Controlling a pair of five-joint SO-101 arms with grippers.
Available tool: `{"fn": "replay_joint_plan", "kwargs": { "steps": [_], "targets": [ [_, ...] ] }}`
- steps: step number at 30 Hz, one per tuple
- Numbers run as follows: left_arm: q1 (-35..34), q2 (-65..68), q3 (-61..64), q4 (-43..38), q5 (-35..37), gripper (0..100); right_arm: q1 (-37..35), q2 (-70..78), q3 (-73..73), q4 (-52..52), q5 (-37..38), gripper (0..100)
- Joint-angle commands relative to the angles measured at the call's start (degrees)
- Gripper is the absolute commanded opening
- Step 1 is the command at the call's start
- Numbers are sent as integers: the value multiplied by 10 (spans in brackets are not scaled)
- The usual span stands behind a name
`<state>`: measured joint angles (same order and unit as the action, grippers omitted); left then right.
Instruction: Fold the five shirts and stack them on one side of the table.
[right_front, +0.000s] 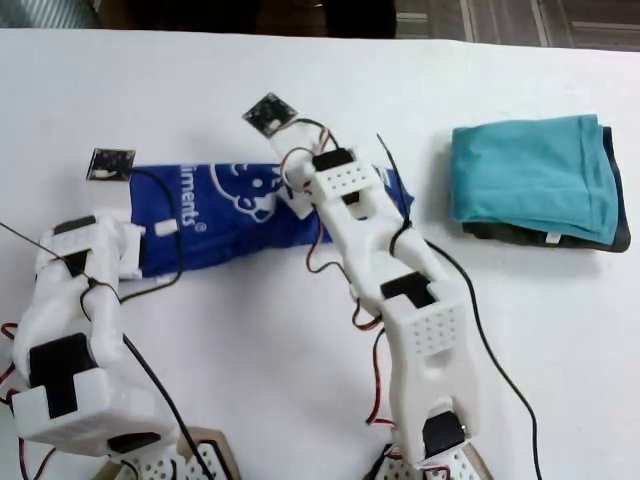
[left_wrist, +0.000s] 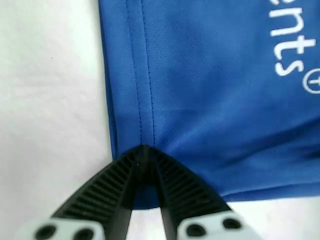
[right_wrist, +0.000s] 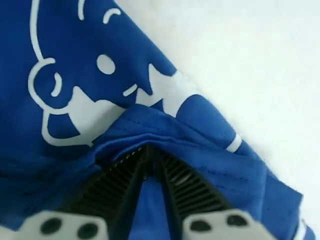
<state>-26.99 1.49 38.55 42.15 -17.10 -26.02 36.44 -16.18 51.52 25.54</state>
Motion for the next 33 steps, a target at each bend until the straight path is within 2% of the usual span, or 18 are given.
{"fn": "replay_joint_plan", "kwargs": {
  "steps": [1,6,11,16,25,28,33],
  "targets": [
    [-8,-2,-2,-7,4,26,7,-35,-55,39,-4,20],
    [-8,-2,-2,-7,4,26,3,-102,-89,157,-4,20],
    [-8,-2,-2,-7,4,26,-17,-109,-87,223,-4,20],
    [-8,-2,-2,-7,4,26,-41,-51,-93,222,-4,20],
    [-8,-2,-2,-7,4,26,-46,17,-94,120,-4,20],
    [-8,-2,-2,-7,4,26,-36,-13,-106,153,-4,20],
    [-8,-2,-2,-7,4,26,-7,-113,-127,269,-1,20]
  ]
}}
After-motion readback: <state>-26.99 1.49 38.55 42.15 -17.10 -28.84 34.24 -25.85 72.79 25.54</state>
